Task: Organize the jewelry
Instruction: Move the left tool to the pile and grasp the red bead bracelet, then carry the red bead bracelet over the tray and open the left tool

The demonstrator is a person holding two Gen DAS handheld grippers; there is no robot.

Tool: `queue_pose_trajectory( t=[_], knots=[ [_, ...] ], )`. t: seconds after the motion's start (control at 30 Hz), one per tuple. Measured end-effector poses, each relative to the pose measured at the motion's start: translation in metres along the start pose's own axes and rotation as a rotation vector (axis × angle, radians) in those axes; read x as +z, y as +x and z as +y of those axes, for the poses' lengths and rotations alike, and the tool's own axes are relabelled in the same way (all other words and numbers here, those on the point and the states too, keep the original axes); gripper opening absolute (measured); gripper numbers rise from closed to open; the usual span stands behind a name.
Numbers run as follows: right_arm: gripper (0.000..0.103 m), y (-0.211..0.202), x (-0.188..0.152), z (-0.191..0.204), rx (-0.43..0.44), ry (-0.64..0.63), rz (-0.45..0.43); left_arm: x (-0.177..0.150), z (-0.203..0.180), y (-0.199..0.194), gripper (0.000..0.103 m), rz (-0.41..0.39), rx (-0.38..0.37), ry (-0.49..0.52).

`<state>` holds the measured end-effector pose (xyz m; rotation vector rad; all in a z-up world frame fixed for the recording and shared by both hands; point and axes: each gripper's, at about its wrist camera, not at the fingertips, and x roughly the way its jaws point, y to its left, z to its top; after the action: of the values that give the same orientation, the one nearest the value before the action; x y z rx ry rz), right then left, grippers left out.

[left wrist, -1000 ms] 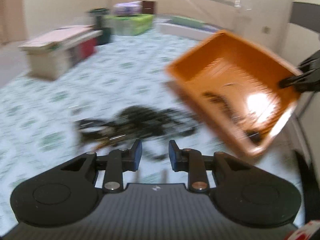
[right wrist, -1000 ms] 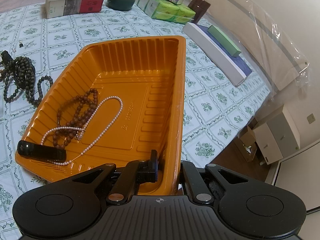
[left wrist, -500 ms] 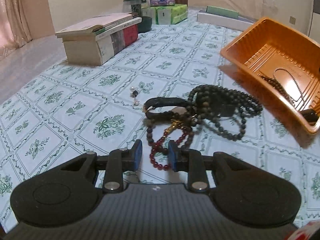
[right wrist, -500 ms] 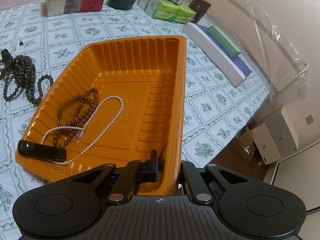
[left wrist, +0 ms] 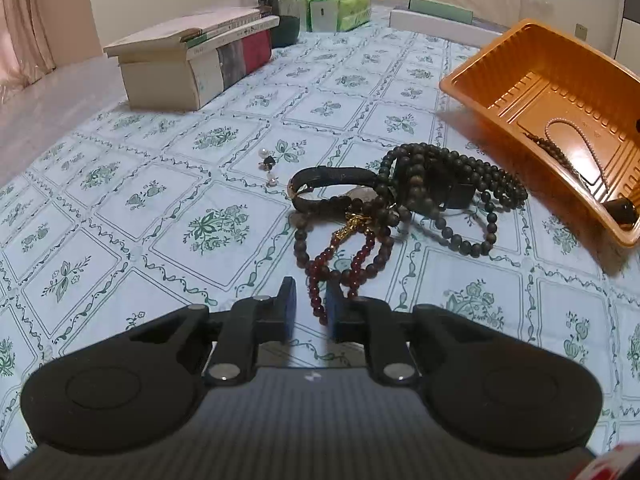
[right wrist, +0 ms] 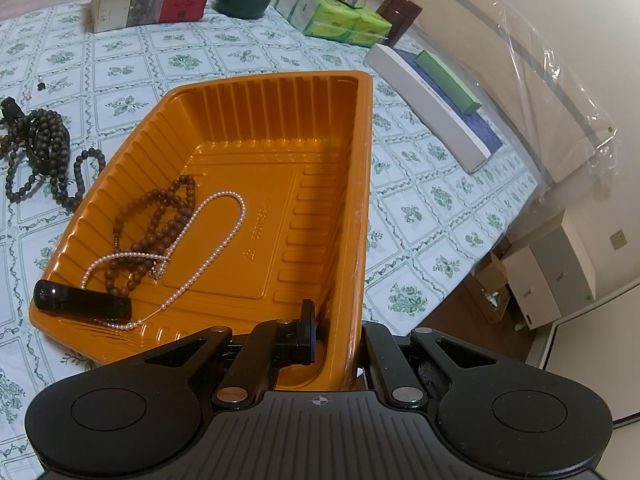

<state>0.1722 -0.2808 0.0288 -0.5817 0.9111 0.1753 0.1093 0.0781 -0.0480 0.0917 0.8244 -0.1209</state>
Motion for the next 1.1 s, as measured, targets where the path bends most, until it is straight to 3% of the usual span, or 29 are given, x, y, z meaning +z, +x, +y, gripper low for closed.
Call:
queue_pose_trajectory(
  t=[0.13,0.27,0.77,1.1],
  knots=[
    [0.005,-0.001,-0.001,0.0,-0.002,0.0,-0.004,0.005,0.0,0.004,0.004,0.011,-0.012,-0.012],
    [0.005,-0.001,0.0,0.0,-0.001,0.0,-0.003,0.009,-0.001,-0.002,0.004,0.018,-0.019,-0.028],
    [0.005,-0.001,-0.001,0.0,0.0,0.001,-0.004,0.057,-0.016,-0.07,0.004,-0.139,-0.121,-0.039],
    [0.005,0.0,-0.001,0.0,0.002,0.002,-0.006,0.09,-0.06,-0.075,0.003,-0.179,-0.244,0.016]
  ],
)
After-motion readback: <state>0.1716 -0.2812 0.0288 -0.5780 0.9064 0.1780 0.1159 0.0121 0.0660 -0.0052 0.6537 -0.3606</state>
